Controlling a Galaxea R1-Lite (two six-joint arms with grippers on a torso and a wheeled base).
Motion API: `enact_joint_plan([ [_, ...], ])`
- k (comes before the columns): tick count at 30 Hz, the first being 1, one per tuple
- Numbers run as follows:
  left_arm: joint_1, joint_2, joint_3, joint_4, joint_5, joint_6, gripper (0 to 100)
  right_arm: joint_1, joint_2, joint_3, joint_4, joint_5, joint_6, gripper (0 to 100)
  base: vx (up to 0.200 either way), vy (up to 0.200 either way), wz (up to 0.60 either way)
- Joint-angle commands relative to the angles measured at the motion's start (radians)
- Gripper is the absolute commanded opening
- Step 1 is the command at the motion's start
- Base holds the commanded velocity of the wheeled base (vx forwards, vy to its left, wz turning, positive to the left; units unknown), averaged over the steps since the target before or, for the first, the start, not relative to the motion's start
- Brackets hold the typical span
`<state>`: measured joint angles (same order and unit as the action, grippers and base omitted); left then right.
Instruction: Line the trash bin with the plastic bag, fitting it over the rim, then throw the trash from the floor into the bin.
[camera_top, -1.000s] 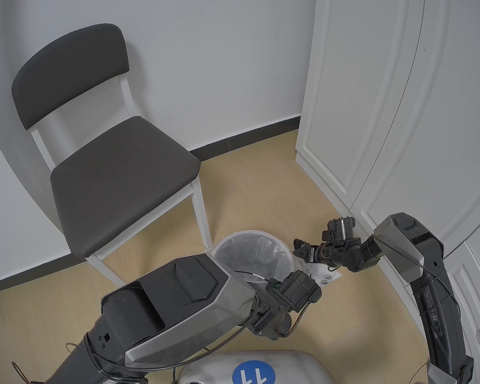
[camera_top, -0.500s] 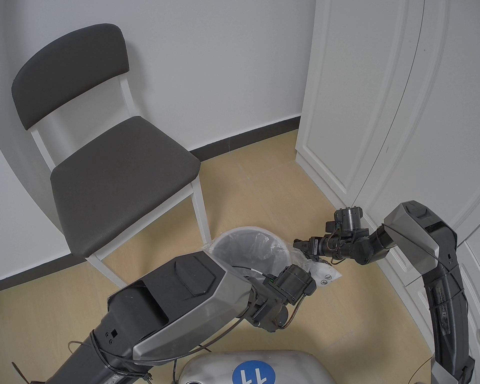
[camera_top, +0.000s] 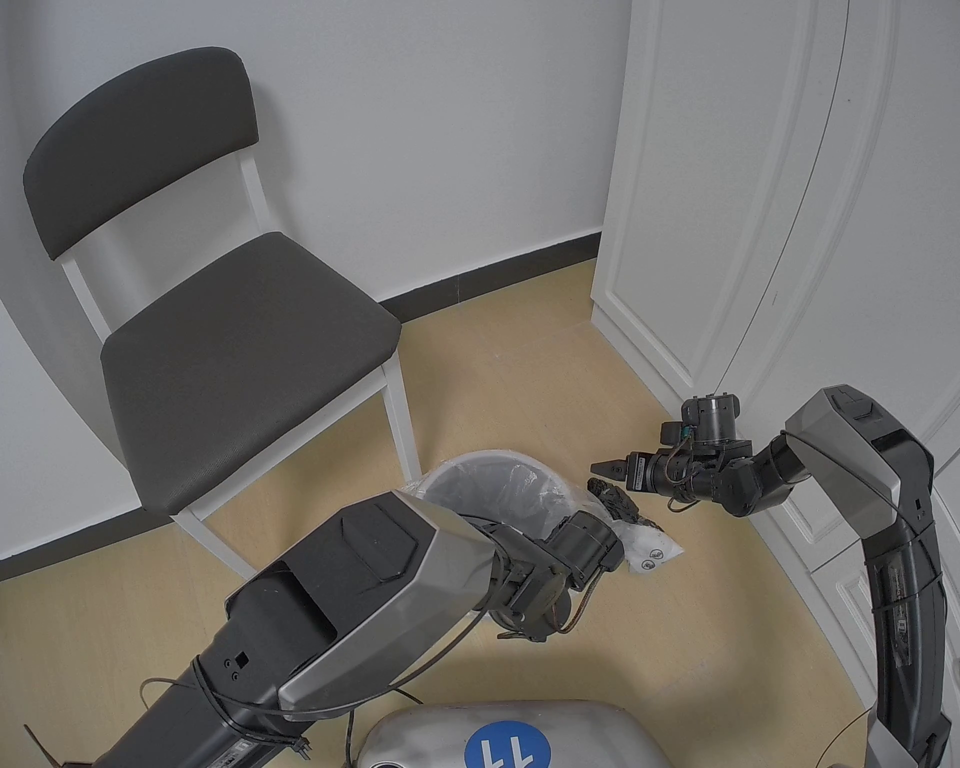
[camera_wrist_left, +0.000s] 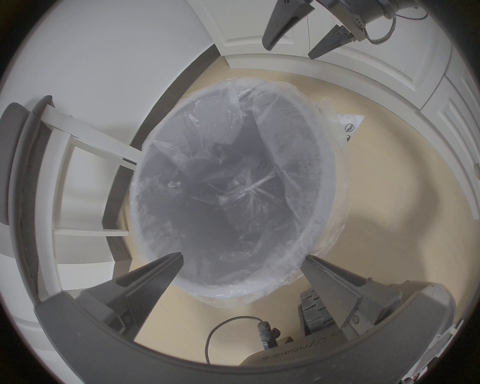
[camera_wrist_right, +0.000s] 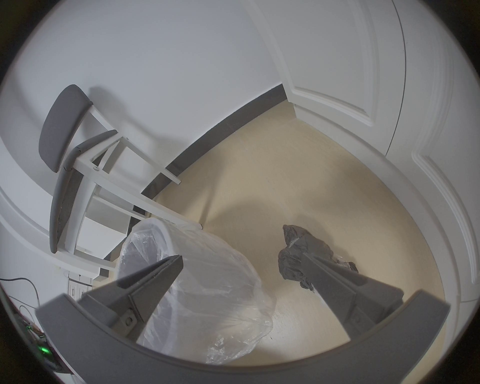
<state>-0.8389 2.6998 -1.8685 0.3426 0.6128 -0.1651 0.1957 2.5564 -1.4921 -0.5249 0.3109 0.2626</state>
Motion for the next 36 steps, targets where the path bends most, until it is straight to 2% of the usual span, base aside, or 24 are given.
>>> enact_joint_plan([
  [1, 0.001, 0.015, -0.017, 0.010, -0.045, 0.001, 100, -0.001, -0.019, 0.013, -0.007, 0.002, 0.000, 100, 0.000, 0.000, 0.00],
  [4, 0.001, 0.014, -0.017, 0.026, -0.103, -0.002, 100, 0.002, -0.030, 0.023, -0.007, 0.002, -0.002, 100, 0.000, 0.000, 0.00],
  [8, 0.000, 0.012, -0.017, 0.029, -0.125, -0.004, 100, 0.004, -0.038, 0.030, -0.007, 0.002, -0.003, 100, 0.000, 0.000, 0.00],
  [14, -0.009, 0.006, -0.006, 0.018, -0.082, -0.028, 100, 0.005, -0.044, 0.032, -0.007, 0.002, -0.005, 100, 0.000, 0.000, 0.00],
  [15, -0.020, 0.000, 0.002, 0.018, -0.042, -0.060, 100, 0.005, -0.051, 0.041, -0.007, 0.002, -0.005, 100, 0.000, 0.000, 0.00],
  [19, -0.034, -0.011, 0.015, 0.016, -0.039, -0.082, 100, 0.008, -0.058, 0.049, -0.009, 0.005, -0.003, 100, 0.000, 0.000, 0.00],
  [20, -0.058, -0.086, 0.080, 0.009, -0.045, -0.100, 100, 0.017, -0.065, 0.073, -0.010, 0.028, -0.011, 100, 0.000, 0.000, 0.00],
  [26, -0.101, -0.193, 0.206, -0.056, -0.047, -0.114, 100, 0.024, -0.084, 0.112, -0.067, 0.033, -0.013, 100, 0.000, 0.000, 0.00],
  [31, -0.146, -0.311, 0.451, -0.251, -0.045, -0.120, 100, 0.044, -0.139, 0.176, -0.072, 0.027, -0.026, 100, 0.000, 0.000, 0.00],
  [36, -0.150, -0.377, 0.580, -0.381, -0.045, -0.117, 100, 0.077, -0.180, 0.220, -0.060, 0.019, -0.032, 100, 0.000, 0.000, 0.00],
])
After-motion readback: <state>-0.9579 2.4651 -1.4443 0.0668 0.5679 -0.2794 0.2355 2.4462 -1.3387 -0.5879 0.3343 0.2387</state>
